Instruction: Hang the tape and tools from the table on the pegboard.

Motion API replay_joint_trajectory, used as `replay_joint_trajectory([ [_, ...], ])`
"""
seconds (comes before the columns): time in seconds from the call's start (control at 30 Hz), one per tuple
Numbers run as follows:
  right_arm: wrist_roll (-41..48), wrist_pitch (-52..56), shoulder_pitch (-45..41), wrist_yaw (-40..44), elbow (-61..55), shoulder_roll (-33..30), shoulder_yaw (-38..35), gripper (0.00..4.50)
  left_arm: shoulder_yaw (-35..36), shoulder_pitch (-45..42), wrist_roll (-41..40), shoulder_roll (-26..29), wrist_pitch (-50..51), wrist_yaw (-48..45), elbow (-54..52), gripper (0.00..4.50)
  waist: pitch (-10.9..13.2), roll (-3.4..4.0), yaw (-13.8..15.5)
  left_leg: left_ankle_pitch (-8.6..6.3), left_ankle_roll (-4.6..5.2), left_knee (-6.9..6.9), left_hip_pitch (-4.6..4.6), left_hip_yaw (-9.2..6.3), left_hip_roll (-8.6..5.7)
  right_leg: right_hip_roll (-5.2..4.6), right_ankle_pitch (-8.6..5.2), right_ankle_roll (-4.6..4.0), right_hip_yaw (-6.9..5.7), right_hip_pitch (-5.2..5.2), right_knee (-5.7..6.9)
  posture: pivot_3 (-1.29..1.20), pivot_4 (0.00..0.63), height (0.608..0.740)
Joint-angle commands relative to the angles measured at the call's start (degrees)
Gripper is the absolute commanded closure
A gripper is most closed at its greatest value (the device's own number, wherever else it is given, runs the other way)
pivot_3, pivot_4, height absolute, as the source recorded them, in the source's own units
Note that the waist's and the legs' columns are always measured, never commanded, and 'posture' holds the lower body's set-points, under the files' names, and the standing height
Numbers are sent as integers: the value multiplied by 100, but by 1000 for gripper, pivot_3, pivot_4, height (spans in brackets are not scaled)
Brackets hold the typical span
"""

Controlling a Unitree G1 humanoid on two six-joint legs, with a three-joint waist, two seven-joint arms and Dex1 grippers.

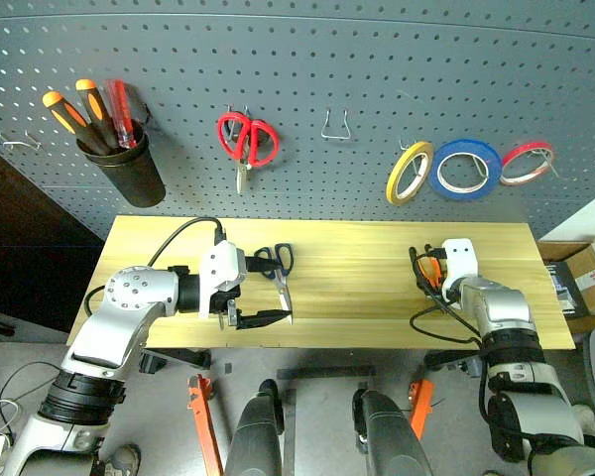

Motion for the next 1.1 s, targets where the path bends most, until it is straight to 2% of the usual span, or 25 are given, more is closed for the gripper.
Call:
replay_joint_trajectory([
  [0.03,202,273,-132,245,310,-160,-24,196,96,28,-76,-24,-38,17,-173,0,-1,-1,-2,1,1,3,1,0,0,0,0,1,1,1,1,-80,267,740],
  [0.1,272,387,-163,367,344,-159,58,622,106,38,-73,-41,-51,29,-147,0,-6,-6,-2,2,3,9,1,-1,1,0,0,2,1,2,6,-84,265,740],
  [0.27,250,24,-266,612,615,-170,332,2270,176,53,-130,-114,21,107,-86,0,-40,-41,-4,3,3,12,2,-2,2,2,1,0,1,3,8,-82,266,740],
  [0.3,230,-85,-298,656,704,-181,392,2358,178,59,-123,-117,11,108,-71,0,-44,-46,-14,3,4,13,2,-2,2,2,1,0,1,3,8,-79,267,740],
  [0.5,158,-485,-446,720,1140,-239,579,2357,218,131,-129,-110,26,175,-92,0,-55,-58,-54,3,4,28,3,-2,6,5,3,3,2,7,13,-68,264,740],
  [0.57,236,-361,-315,714,723,-247,554,2358,384,232,-195,-124,124,345,-114,0,-55,-57,-54,3,4,33,3,-3,7,5,5,6,2,9,12,-67,262,740],
  [0.63,238,-268,50,628,-277,-279,573,2358,650,467,-250,-95,195,552,-215,0,-56,-56,-42,3,3,34,1,-3,7,5,6,7,4,6,13,-67,262,740],
  [0.73,476,289,888,483,-2606,-98,535,2358,1144,950,-603,-83,587,842,-598,0,-55,-51,-16,2,3,25,-7,-2,8,5,9,-5,6,-6,18,-59,270,740],
  [0.87,601,620,2146,284,-5191,293,959,2358,1667,1506,-1112,-33,1146,1062,-1135,0,-56,-50,0,1,1,-5,-6,-8,10,6,4,-7,2,-14,16,-57,279,740],
  [0.97,443,339,2745,30,-6328,534,1457,2358,2030,1645,-1495,-123,1489,1396,-1462,0,-57,-49,24,0,0,-12,1,-13,11,8,-16,-1,-3,-11,14,-43,279,740],
  [1.03,237,-106,2767,-151,-6862,678,1896,2358,2302,1631,-1785,-237,1677,1699,-1626,0,-56,-48,41,0,-1,-9,1,-11,12,6,-21,4,-2,-9,5,-39,279,740],
  [1.1,63,-460,2390,-439,-7025,1010,2172,2358,2488,1593,-1773,-344,1531,1938,-1690,0,-57,-49,32,-1,-3,-4,0,-6,10,-2,-17,-26,1,-9,-10,-21,274,740],
])
